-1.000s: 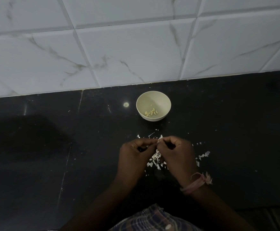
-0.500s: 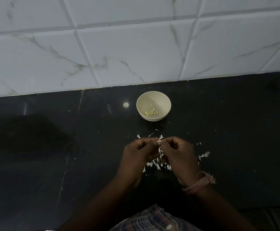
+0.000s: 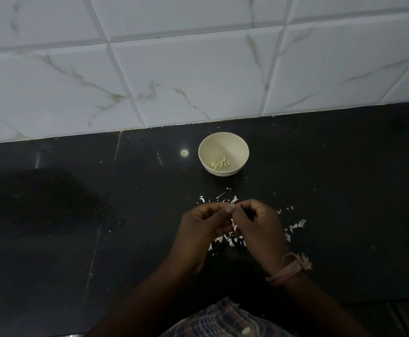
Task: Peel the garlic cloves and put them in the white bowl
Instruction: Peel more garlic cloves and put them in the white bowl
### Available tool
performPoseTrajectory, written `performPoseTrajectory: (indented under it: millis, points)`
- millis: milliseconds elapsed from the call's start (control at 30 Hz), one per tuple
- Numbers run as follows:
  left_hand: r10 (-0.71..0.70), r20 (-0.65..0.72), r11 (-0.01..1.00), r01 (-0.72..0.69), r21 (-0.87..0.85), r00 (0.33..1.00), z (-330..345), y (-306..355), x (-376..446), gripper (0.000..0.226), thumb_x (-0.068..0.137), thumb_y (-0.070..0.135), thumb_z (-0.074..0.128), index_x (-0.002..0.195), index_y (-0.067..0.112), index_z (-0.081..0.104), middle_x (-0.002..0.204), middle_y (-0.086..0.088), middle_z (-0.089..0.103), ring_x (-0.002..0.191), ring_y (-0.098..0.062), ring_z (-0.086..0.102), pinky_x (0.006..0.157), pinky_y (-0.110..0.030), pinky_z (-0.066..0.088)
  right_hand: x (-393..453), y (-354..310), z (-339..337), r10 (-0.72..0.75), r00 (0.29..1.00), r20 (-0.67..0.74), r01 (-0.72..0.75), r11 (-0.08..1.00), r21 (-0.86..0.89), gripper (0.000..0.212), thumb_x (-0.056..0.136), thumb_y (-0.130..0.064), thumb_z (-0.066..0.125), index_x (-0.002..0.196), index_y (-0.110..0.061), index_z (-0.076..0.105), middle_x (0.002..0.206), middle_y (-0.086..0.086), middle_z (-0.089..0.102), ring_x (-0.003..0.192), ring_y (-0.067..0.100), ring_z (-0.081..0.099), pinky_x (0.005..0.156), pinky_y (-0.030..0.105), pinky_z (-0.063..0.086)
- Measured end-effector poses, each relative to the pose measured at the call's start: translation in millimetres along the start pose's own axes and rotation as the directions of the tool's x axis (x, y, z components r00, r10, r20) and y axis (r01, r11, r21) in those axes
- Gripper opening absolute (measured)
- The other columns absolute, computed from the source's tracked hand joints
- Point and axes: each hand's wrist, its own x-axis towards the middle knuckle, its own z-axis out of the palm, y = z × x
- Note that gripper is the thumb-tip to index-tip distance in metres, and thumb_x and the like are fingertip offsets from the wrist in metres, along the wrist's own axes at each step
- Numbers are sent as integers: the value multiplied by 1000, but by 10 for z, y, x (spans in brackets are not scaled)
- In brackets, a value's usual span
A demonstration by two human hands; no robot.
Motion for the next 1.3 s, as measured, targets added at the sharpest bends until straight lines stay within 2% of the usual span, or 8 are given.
performPoseTrajectory:
  millis: [300,467,600,700,800,1100,1200,1300]
  points:
    - [-89,-26,992,86,-87,996,35,18,-6,18,101,12,58,99,3,73,84,-9,74,66,-11,70,59,-22,56,-10,25,20,-36,999,-4,36,999,-12,13,91,-14,69,79,-19,71,74,-9,72,64,1,65,59,16,50]
    - [-171,-17,977,167,-134,985,-9,-17,38,31,100,20,58,113,-6,70,95,-12,72,72,-12,67,65,-23,57,-8,28,15,-21,1000,2,21,999,-25,10,92,-13,69,83,-17,71,74,-5,71,66,0,65,59,12,48]
    - [-210,-4,958,206,-198,978,-23,-58,63,26,96,22,62,108,1,70,88,-9,71,68,-11,66,63,-22,57,-1,56,9,-31,999,-26,29,996,-80,7,90,-17,70,84,-21,71,77,-6,71,70,1,65,63,17,49]
    - [-213,-9,951,205,-232,977,-14,-69,64,15,98,17,60,98,5,70,84,-8,71,64,-10,65,61,-21,56,7,68,3,-36,999,-40,32,995,-97,6,89,-19,70,83,-22,70,78,-7,71,72,3,66,65,20,51]
    - [-201,4,943,195,-269,980,-16,-74,52,21,100,11,56,93,5,75,80,-7,69,62,-10,63,61,-19,56,-15,73,5,-66,997,-39,61,991,-118,7,87,-18,70,82,-22,70,78,-6,70,71,2,64,62,14,47]
    - [-205,155,888,250,-386,966,-34,-31,5,25,95,16,55,108,4,74,79,-4,60,66,-11,57,60,-20,54,-21,76,-8,-117,990,-75,108,988,-115,4,88,-24,68,84,-24,69,84,-7,68,74,3,63,63,13,47]
    - [-202,166,881,253,-400,965,-47,-35,9,26,97,14,55,107,3,76,81,-4,61,67,-10,59,62,-19,56,-30,82,-9,-139,985,-104,127,986,-110,7,90,-23,66,83,-24,67,83,-6,67,73,4,62,62,14,45]
    - [-176,159,883,227,-410,971,-57,-37,-3,29,100,10,51,118,0,71,88,-5,65,71,-9,62,65,-19,57,-29,103,-68,-235,963,-132,208,959,-191,19,94,-24,54,76,-20,60,78,-5,60,70,8,56,59,16,41]
